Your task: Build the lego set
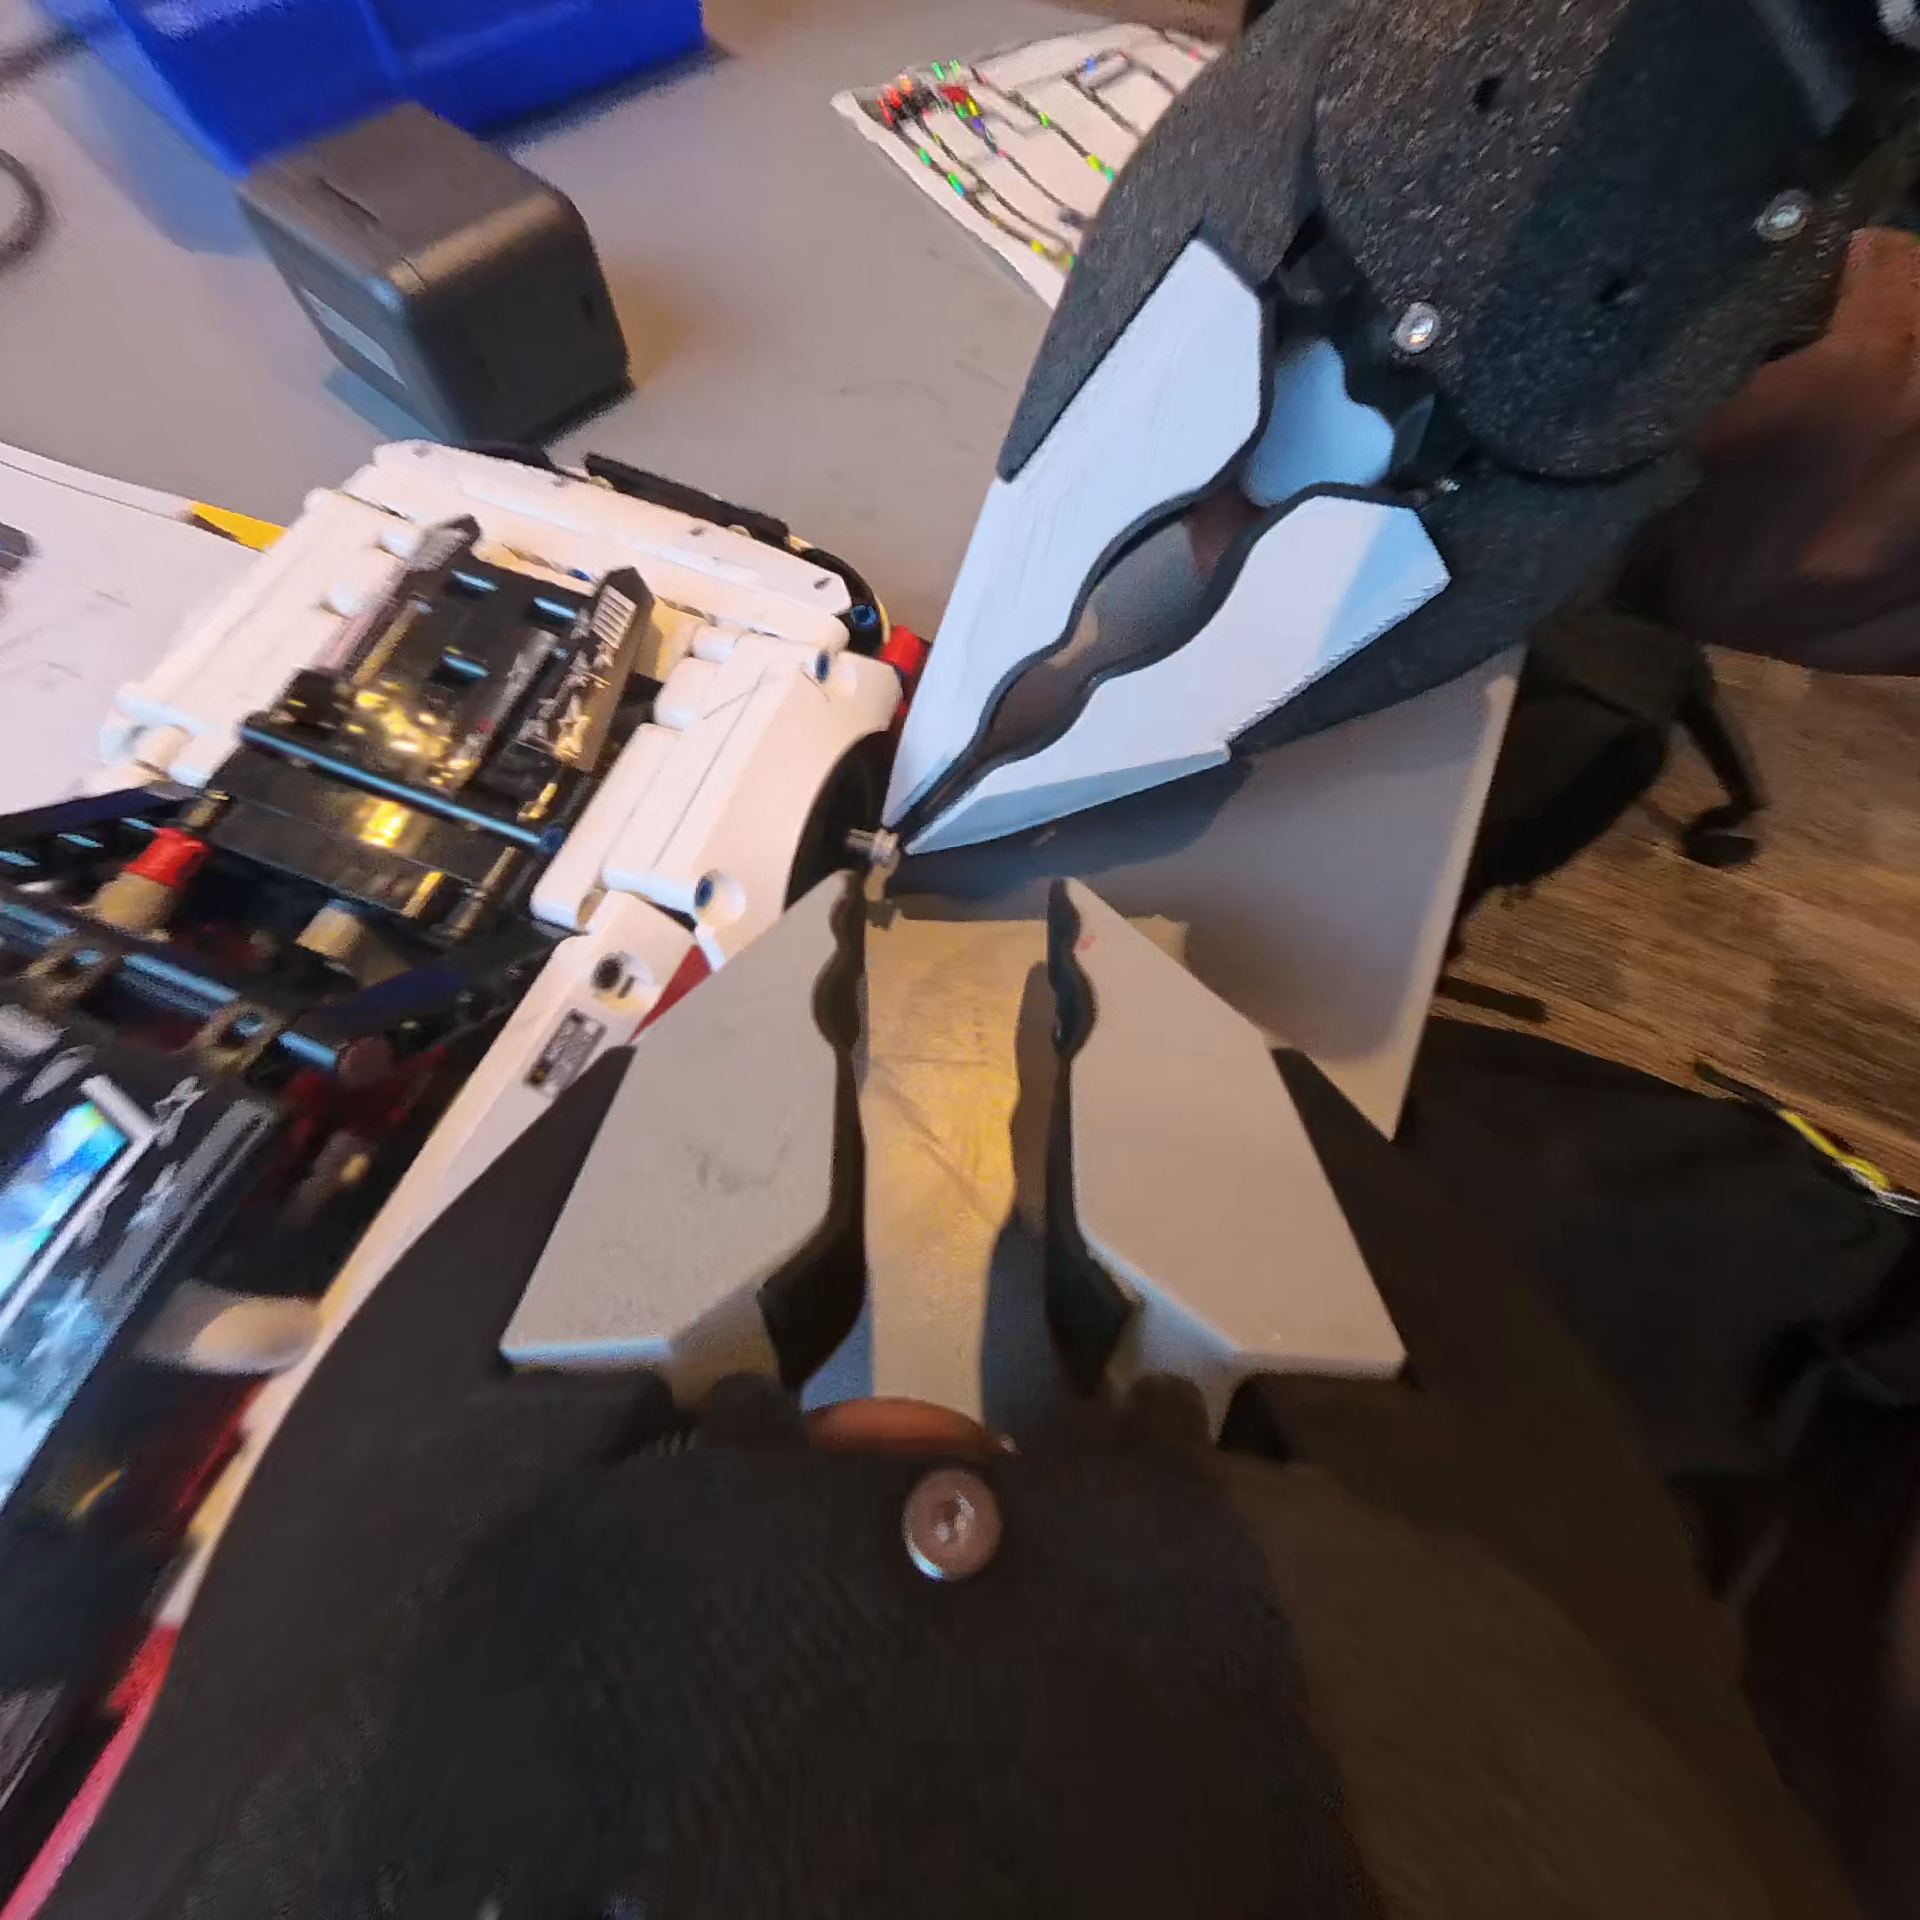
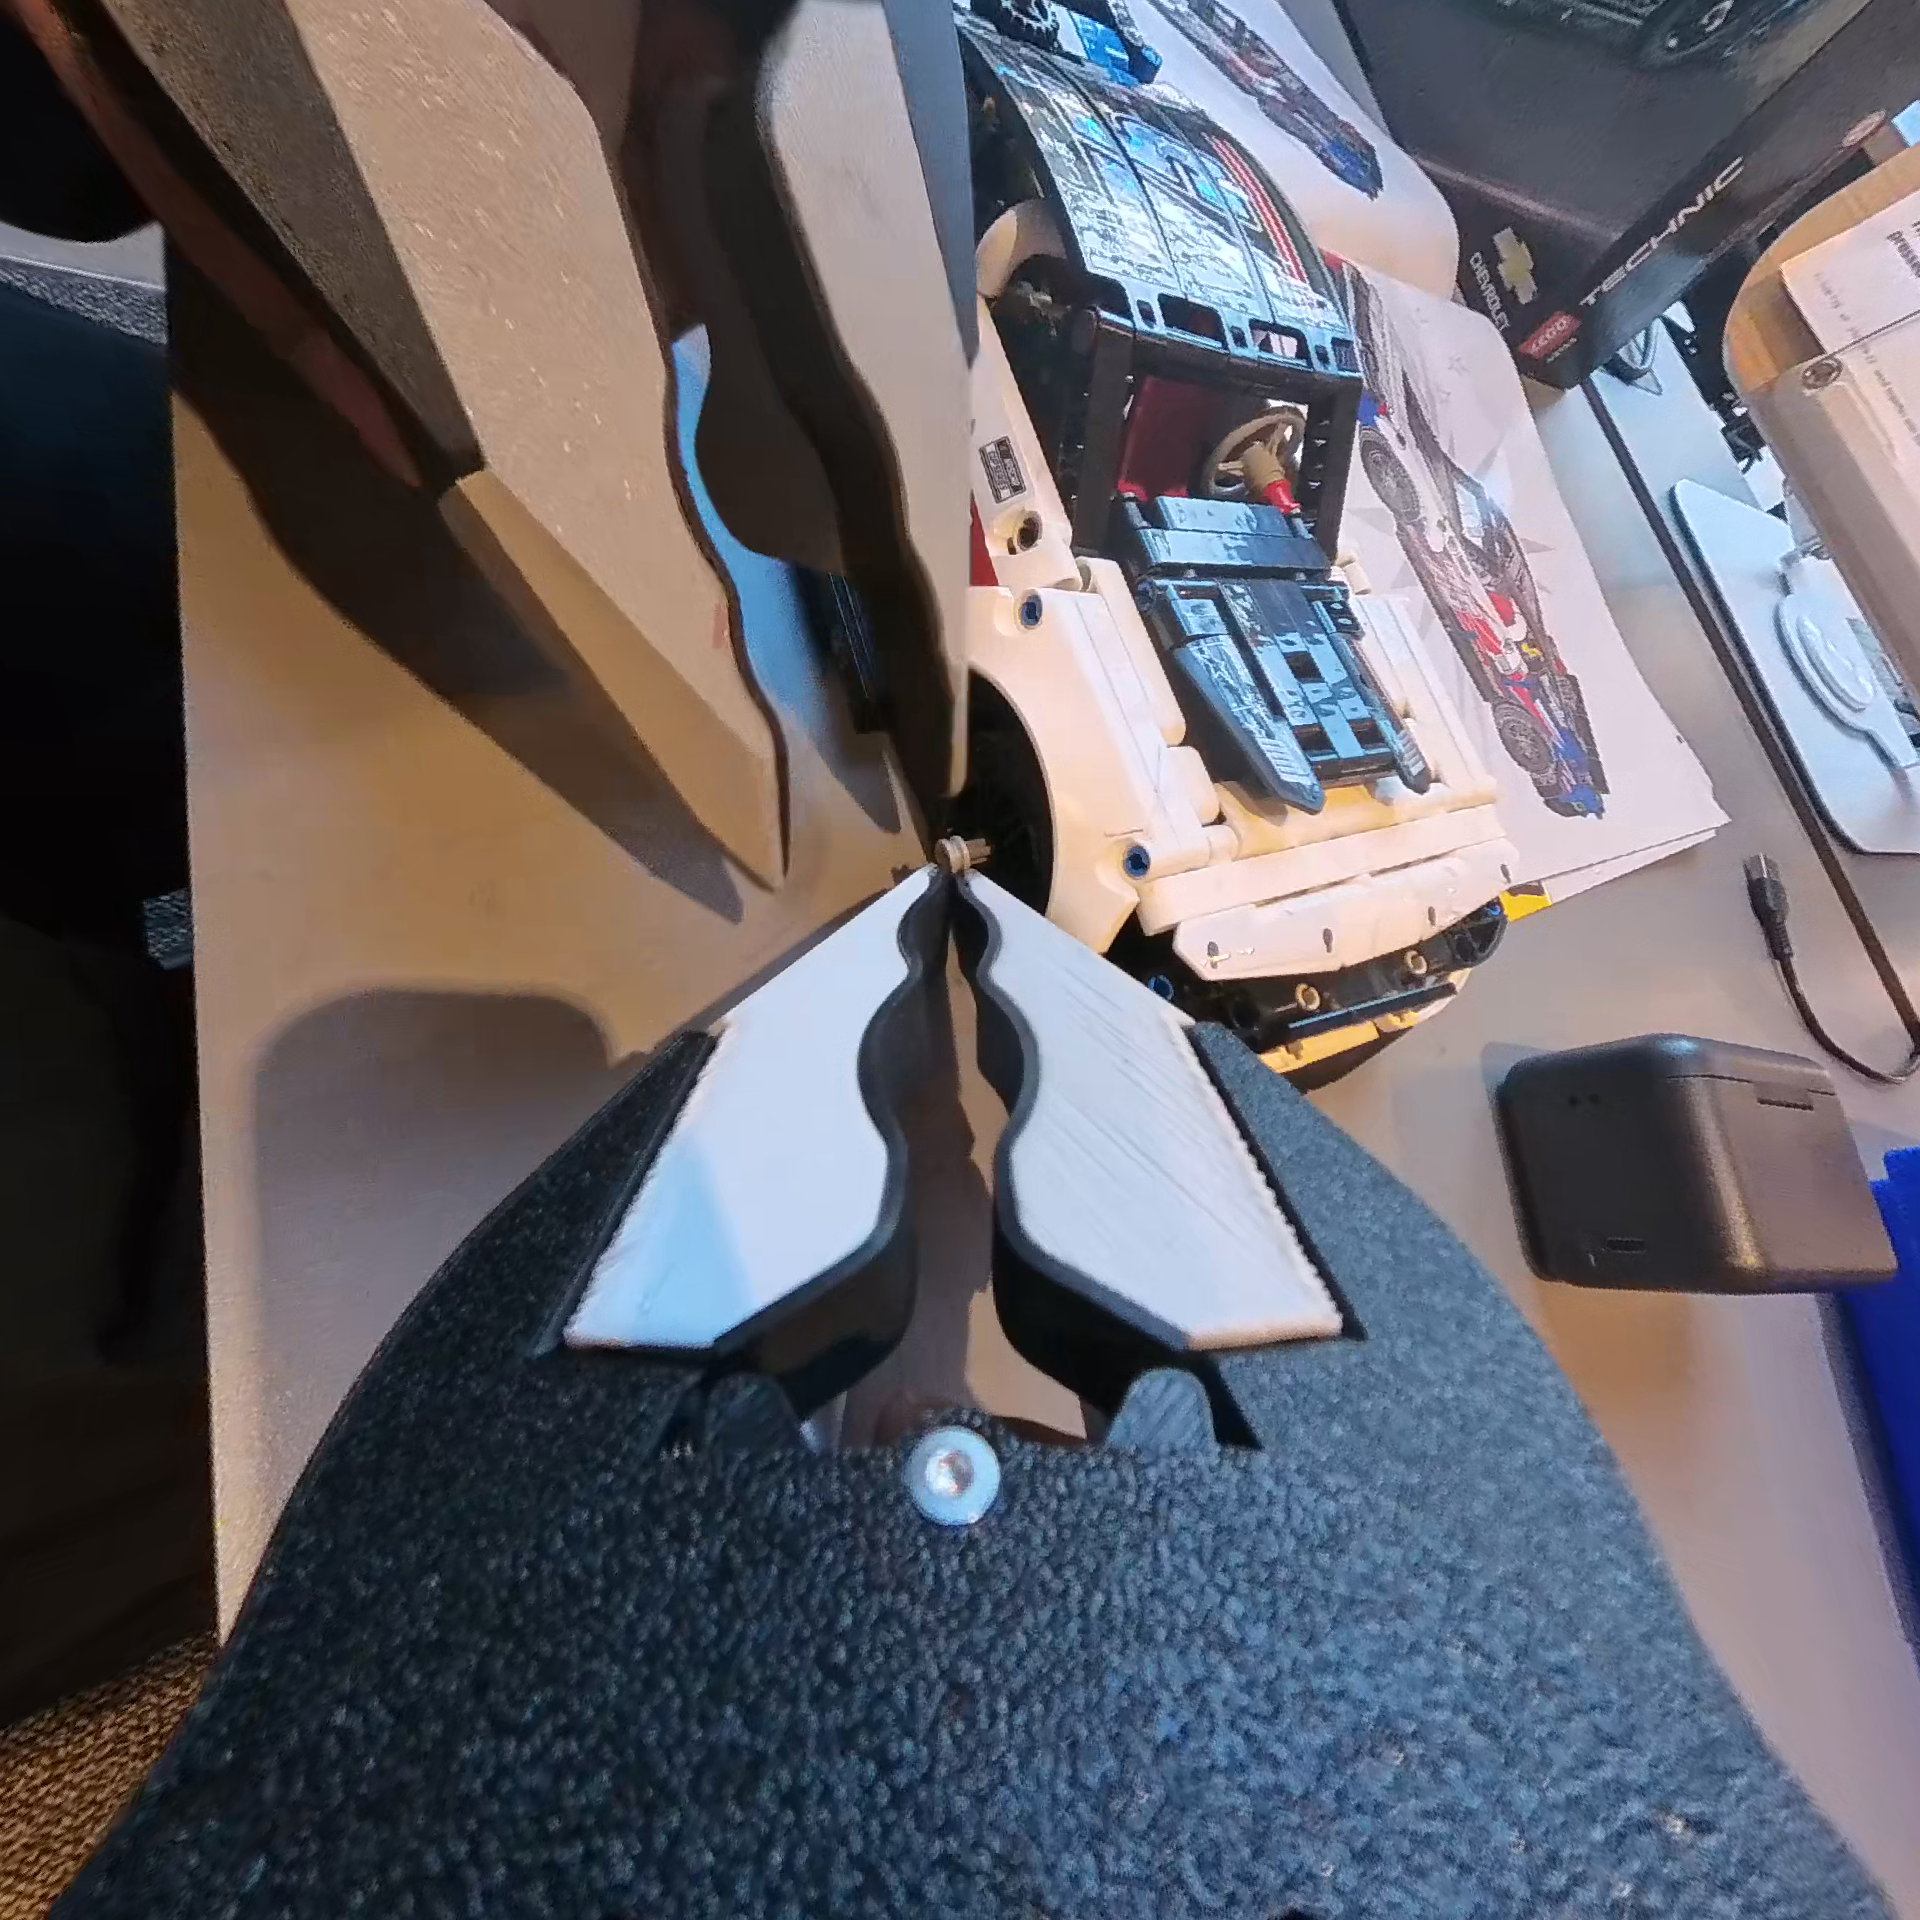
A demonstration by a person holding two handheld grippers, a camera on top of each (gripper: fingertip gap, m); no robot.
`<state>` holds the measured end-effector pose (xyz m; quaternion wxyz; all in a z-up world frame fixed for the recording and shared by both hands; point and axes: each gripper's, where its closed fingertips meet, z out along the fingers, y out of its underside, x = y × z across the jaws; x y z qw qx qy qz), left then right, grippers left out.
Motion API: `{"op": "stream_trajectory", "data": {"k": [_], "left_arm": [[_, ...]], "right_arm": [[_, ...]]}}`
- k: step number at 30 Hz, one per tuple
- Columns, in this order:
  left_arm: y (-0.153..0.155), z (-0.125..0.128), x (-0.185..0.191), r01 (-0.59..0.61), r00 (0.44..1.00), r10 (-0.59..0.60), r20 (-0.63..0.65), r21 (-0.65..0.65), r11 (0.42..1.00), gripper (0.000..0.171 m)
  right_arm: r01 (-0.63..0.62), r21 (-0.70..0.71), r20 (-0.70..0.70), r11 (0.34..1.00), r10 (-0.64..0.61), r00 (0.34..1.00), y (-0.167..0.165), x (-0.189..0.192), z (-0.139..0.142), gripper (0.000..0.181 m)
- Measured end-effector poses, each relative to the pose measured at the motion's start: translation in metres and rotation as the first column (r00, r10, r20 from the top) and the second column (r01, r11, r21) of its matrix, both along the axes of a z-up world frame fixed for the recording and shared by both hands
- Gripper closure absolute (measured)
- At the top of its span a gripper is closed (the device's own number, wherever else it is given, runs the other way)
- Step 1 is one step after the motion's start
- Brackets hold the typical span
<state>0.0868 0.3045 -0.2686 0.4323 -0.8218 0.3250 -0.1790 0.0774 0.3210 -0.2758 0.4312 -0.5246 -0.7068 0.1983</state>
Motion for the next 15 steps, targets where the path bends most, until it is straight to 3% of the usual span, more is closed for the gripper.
{"op": "stream_trajectory", "data": {"k": [4, 8, 11, 15], "left_arm": [[0.006, 0.02, -0.016, -0.067, 0.992, 0.093, -0.089, 0.253, 0.965, 0.151], [0.011, 0.037, -0.029, -0.084, 0.95, 0.224, -0.22, 0.508, 0.857, 0.124], [0.015, 0.028, -0.03, -0.044, 0.916, 0.247, -0.316, 0.534, 0.845, 0.1], [0.022, 0.02, -0.032, -0.004, 0.891, 0.241, -0.384, 0.524, 0.852, 0.101]], "right_arm": [[0.001, -0.003, 0.0, 1.0, -0.001, 1.0, 0.0, 0.0, 0.0, 0.181], [-0.001, -0.006, 0.0, 1.0, 0.001, 1.0, 0.0, -0.001, 0.0, 0.181], [-0.001, -0.008, 0.0, 1.0, 0.001, 1.0, 0.0, -0.001, 0.0, 0.181], [0.002, -0.004, -0.001, 1.0, -0.002, 1.0, 0.0, -0.001, 0.0, 0.181]]}}
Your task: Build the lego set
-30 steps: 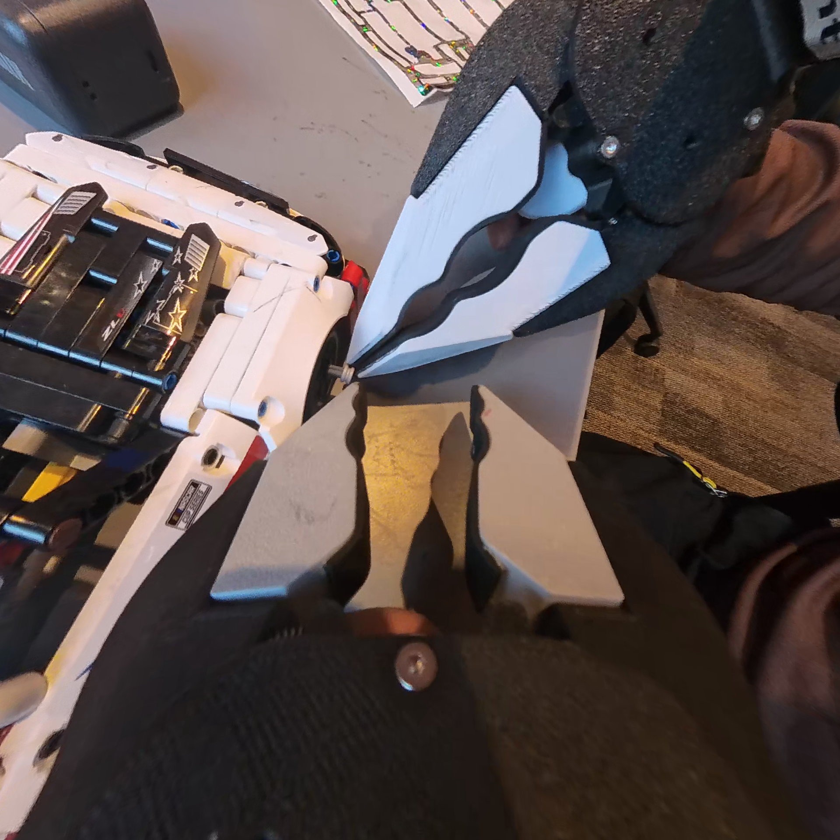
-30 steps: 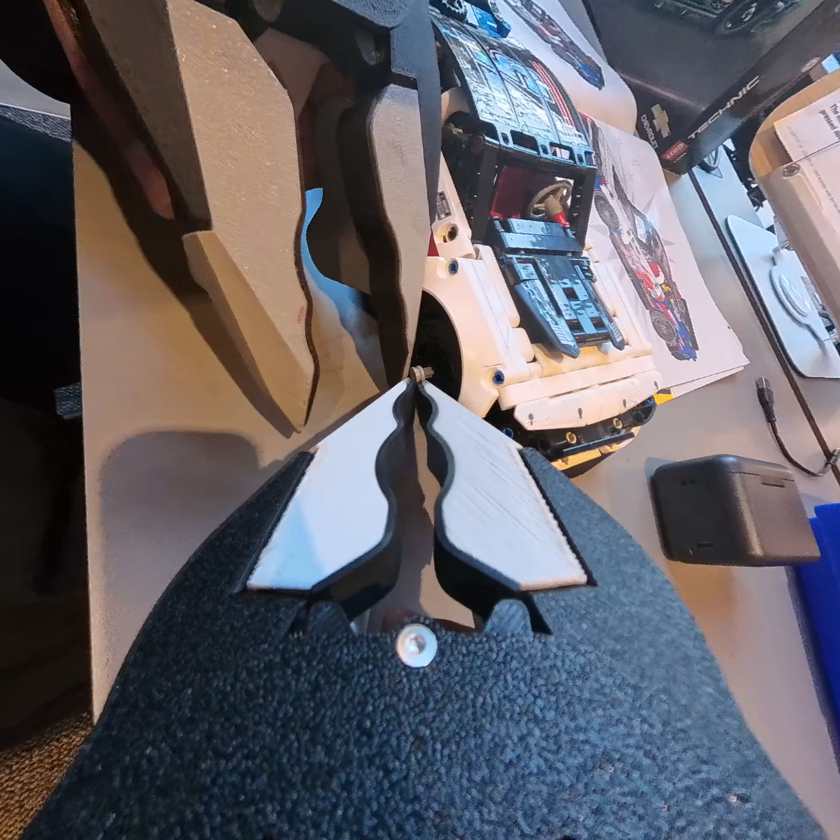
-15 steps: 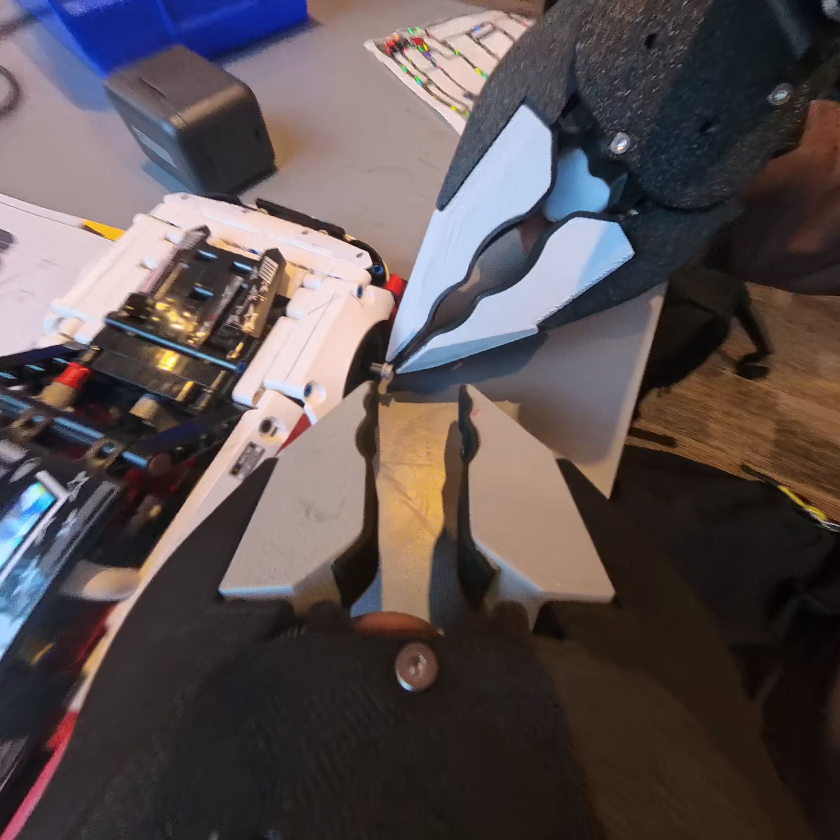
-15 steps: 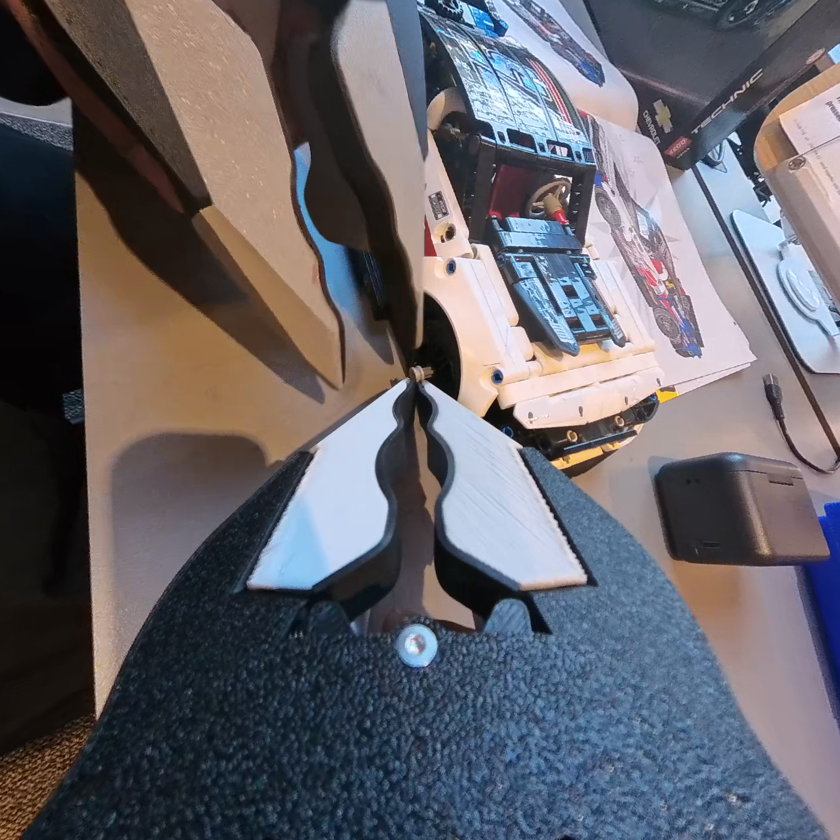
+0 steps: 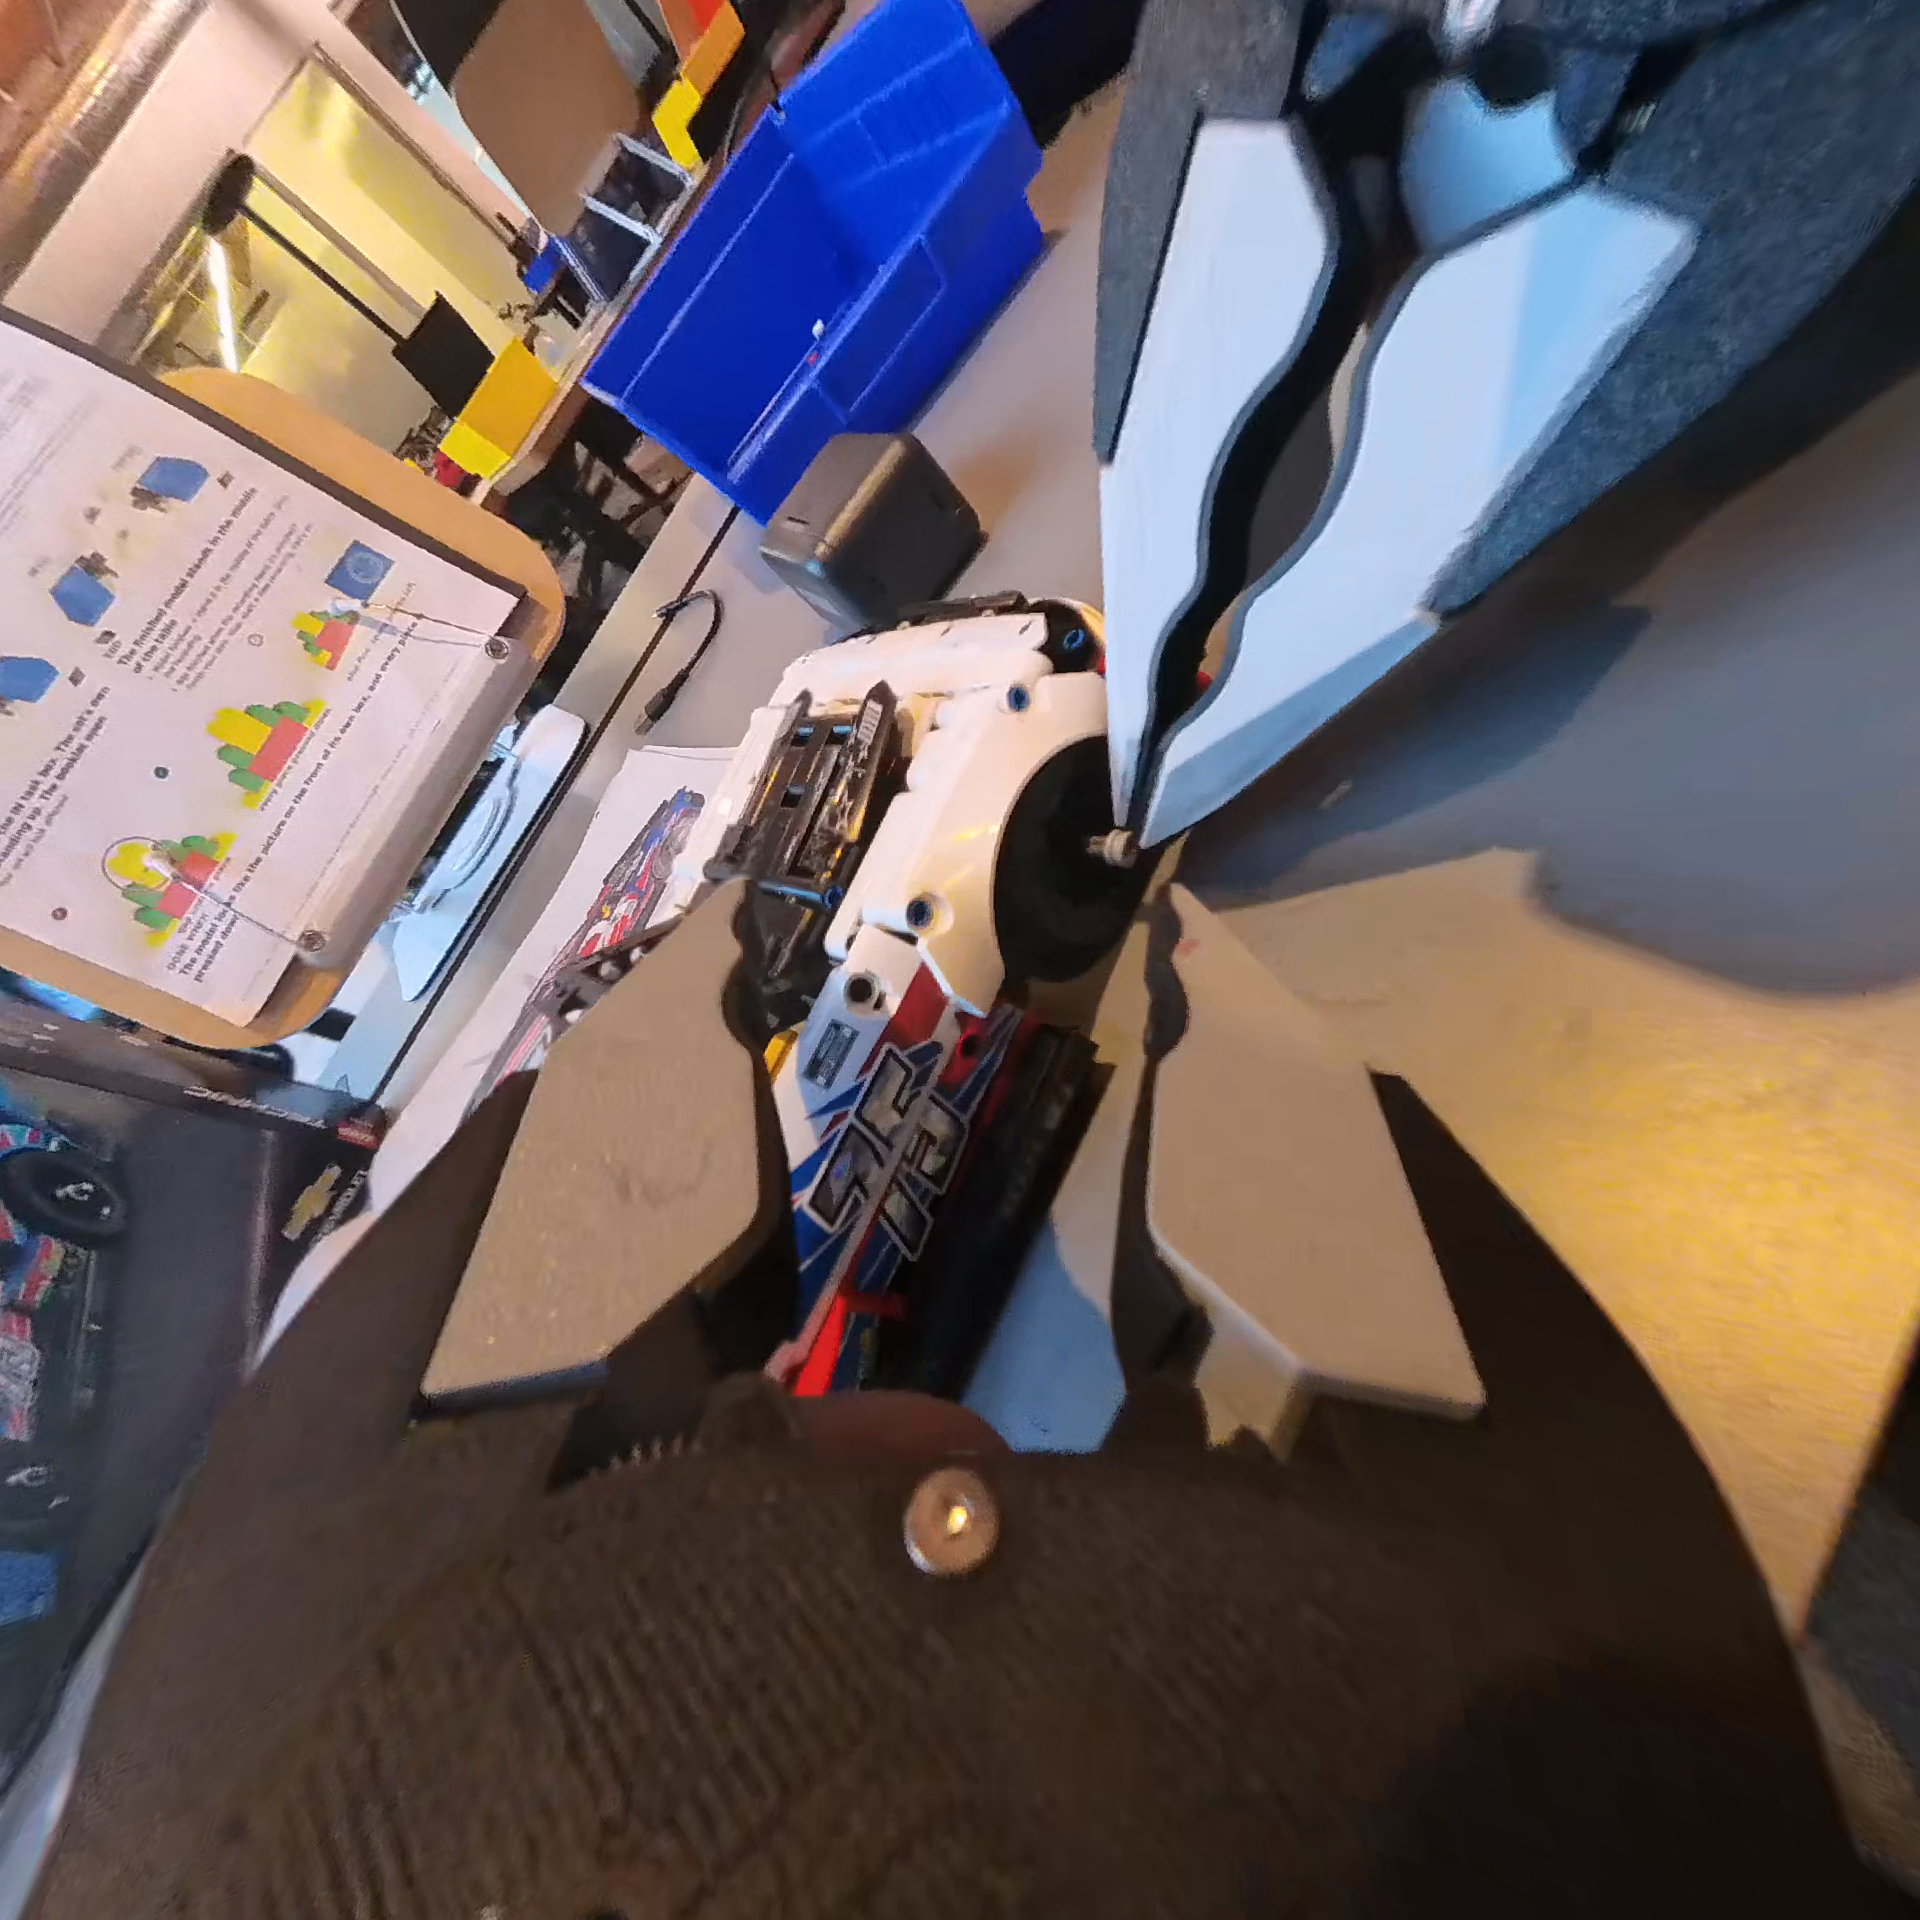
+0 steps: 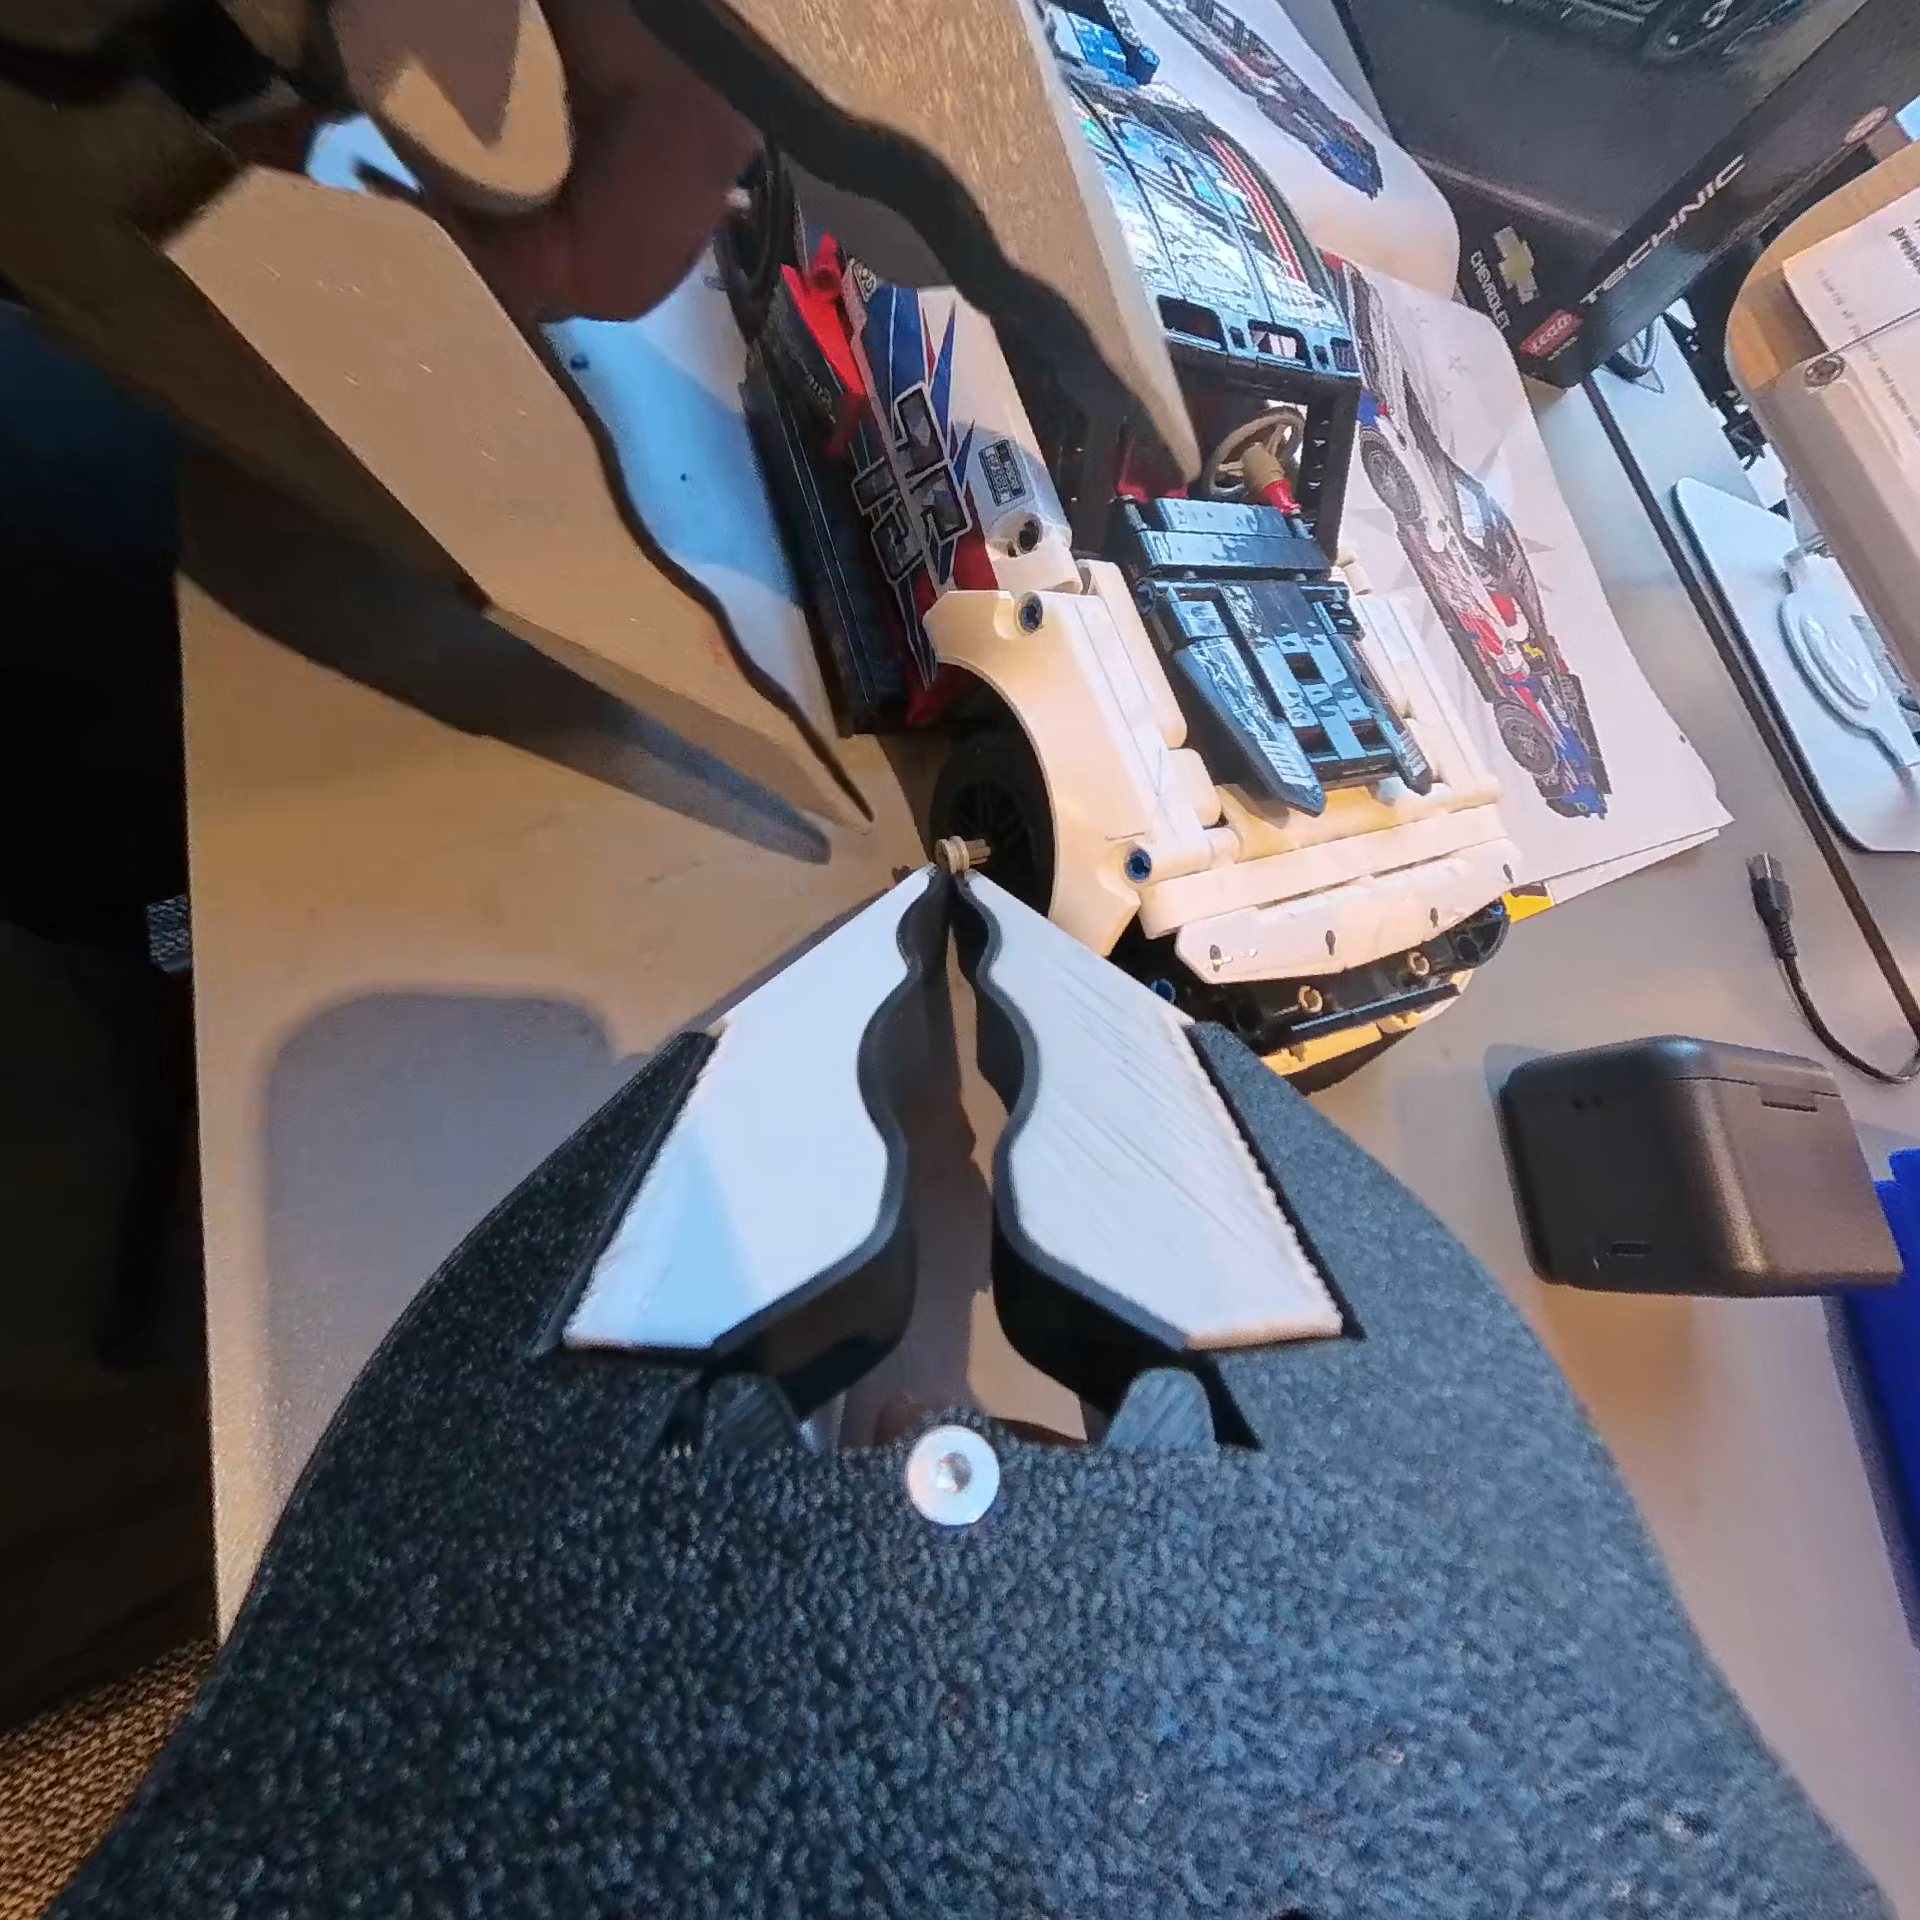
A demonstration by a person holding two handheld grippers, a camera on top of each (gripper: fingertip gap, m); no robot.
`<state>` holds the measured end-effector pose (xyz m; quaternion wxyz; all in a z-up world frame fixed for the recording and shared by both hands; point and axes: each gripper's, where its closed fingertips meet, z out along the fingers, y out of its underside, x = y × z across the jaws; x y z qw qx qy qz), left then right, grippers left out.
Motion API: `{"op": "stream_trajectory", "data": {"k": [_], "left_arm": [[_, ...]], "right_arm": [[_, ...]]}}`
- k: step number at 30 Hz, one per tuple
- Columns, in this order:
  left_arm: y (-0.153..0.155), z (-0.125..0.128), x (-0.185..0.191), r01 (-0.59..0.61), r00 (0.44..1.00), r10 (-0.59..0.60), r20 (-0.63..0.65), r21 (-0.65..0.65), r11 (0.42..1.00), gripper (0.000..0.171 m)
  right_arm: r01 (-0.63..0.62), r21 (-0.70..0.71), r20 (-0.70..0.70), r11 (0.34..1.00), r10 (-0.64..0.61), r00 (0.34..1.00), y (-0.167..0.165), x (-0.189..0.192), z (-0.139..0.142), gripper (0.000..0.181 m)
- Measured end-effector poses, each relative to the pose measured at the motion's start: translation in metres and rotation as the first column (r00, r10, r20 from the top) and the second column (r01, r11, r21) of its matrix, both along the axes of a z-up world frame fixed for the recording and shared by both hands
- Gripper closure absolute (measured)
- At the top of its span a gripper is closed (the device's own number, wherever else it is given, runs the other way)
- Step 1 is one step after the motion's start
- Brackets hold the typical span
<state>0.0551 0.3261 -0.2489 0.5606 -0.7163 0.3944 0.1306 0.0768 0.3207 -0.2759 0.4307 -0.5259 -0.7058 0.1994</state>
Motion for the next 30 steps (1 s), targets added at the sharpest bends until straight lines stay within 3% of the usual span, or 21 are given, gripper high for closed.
{"op": "stream_trajectory", "data": {"k": [4, 16, 30], "left_arm": [[0.01, -0.01, -0.007, -0.024, 0.996, 0.023, -0.082, -0.005, 1.0, 0.11], [0.012, -0.004, -0.002, 0.012, 1.0, -0.013, -0.011, -0.015, 1.0, 0.106], [0.014, -0.004, 0.001, 0.013, 1.0, -0.013, -0.015, -0.015, 1.0, 0.102]], "right_arm": [[0.003, 0.009, -0.001, 1.0, -0.003, 1.0, 0.0, 0.0, 0.0, 0.181], [0.006, -0.006, -0.004, 1.0, -0.006, 1.0, 0.001, 0.001, 0.0, 0.181], [0.009, 0.008, -0.005, 1.0, -0.009, 1.0, 0.001, 0.0, 0.0, 0.181]]}}
